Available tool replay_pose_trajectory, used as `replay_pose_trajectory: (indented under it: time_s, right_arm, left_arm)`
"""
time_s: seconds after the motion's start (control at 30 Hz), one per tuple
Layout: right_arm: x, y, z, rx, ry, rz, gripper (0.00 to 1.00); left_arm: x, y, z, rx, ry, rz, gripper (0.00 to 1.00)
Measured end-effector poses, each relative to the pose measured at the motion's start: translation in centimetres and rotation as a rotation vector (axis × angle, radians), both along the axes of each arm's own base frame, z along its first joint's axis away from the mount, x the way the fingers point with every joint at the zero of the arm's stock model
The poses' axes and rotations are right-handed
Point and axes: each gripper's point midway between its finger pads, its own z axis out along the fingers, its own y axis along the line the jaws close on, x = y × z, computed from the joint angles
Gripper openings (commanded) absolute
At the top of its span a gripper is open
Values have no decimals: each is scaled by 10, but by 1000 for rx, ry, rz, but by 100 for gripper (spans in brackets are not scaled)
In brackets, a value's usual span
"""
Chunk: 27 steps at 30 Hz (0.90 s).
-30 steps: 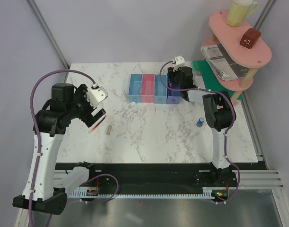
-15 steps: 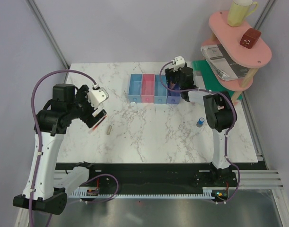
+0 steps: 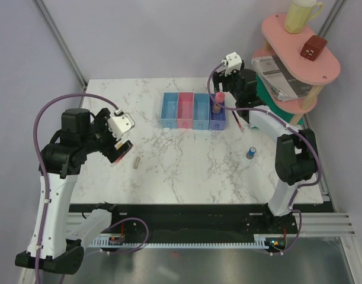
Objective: Sort the stationery into containers
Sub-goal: Pick up the stationery from the center of the board.
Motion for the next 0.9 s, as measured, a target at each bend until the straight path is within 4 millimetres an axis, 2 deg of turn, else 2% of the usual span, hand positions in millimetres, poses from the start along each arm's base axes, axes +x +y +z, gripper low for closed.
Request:
replay_pose_trajectory:
  time_s: [0.07,0.17,0.23,0.33,0.37,0.47,0.57,0.7,0.9]
  right_arm:
    - [-11,-3,29,-23,-22,11,88]
    - [-35,-6,53,-95,-7,53,88]
    - [-58,-10,59,-161,34,95,88]
    - [-99,-17,52,-257,127,163,89]
    - [-111,-19,46,-279,157,182,89]
    - [-155,-33,14,-348,292,239,89]
    - [-193,-59,-27,-386,455,261,88]
    - [-218,-86,-68,-415,632,258,85]
    - [-230,-110,-112,-400,823,269,80]
  left_arm:
    - [-3,-2,3,-9,-12,-9,100]
    - [-7,-4,4,-21,-26,-23,100]
    - [-10,-5,6,-28,-35,-30,100]
    - [-15,-10,7,-48,-43,-53,100]
    - [-17,-12,7,-59,-44,-65,100]
    - [-25,-18,4,-83,-44,-96,100]
    - [-32,-23,3,-106,-45,-125,100]
    - [-39,-28,4,-128,-52,-153,100]
    - [-47,-33,-5,-149,-38,-181,100]
